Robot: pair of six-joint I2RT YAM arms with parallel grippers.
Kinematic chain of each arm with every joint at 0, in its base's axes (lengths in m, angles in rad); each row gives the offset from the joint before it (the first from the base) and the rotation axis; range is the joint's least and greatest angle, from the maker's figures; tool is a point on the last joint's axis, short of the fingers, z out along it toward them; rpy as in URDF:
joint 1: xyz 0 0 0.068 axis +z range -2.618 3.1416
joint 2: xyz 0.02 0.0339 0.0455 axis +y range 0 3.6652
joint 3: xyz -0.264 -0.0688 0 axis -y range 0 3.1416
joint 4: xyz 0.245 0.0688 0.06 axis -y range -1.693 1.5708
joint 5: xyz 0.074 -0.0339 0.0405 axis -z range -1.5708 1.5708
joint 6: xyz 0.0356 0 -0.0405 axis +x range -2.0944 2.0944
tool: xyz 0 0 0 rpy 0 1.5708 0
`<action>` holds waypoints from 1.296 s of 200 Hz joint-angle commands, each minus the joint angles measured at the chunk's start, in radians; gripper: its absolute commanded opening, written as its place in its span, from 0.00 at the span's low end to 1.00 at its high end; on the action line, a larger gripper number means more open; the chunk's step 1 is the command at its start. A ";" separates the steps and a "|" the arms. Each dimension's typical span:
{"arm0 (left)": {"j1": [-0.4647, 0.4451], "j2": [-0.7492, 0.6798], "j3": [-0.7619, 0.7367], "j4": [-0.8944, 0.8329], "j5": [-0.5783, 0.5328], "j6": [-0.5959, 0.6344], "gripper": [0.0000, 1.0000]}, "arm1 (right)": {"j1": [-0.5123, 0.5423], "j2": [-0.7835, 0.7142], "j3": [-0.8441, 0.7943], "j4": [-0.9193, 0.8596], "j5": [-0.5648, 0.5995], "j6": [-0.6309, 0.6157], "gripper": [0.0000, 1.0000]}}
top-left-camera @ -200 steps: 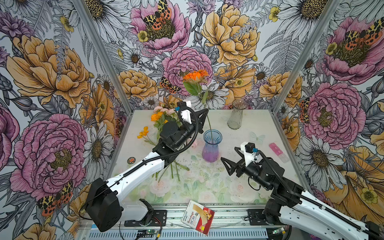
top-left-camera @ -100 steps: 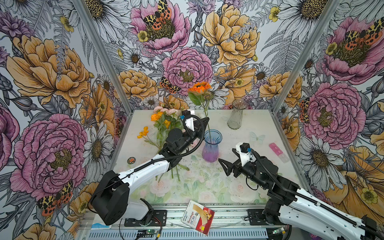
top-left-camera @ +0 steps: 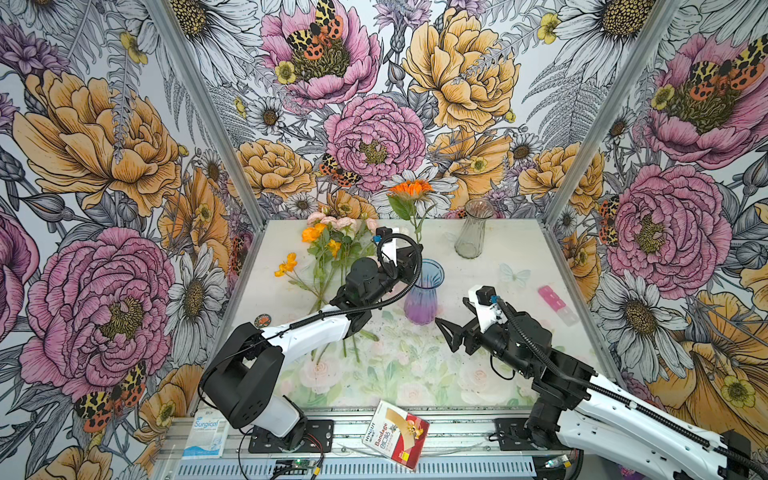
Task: Arrange the flowers into the vase
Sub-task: 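Lower the stem into the vase mouth and open the left gripper, then move the left gripper back over the flower pile and lower onto a stem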
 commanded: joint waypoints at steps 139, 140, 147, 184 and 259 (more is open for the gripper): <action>-0.004 -0.010 -0.019 -0.067 0.011 0.018 0.27 | -0.007 0.025 -0.002 0.042 -0.012 -0.008 1.00; -0.004 -0.010 -0.018 -0.067 0.011 0.018 0.27 | -0.007 0.026 -0.001 0.042 -0.013 -0.009 1.00; -0.003 -0.012 -0.019 -0.068 0.011 0.019 0.28 | -0.006 0.026 0.000 0.044 -0.015 -0.008 0.99; 0.000 -0.028 -0.021 -0.083 0.014 0.023 0.35 | -0.007 0.035 -0.002 0.052 -0.017 -0.008 0.99; 0.011 -0.239 -0.043 -0.320 -0.133 0.159 0.47 | -0.006 0.082 0.007 0.076 -0.037 -0.017 0.99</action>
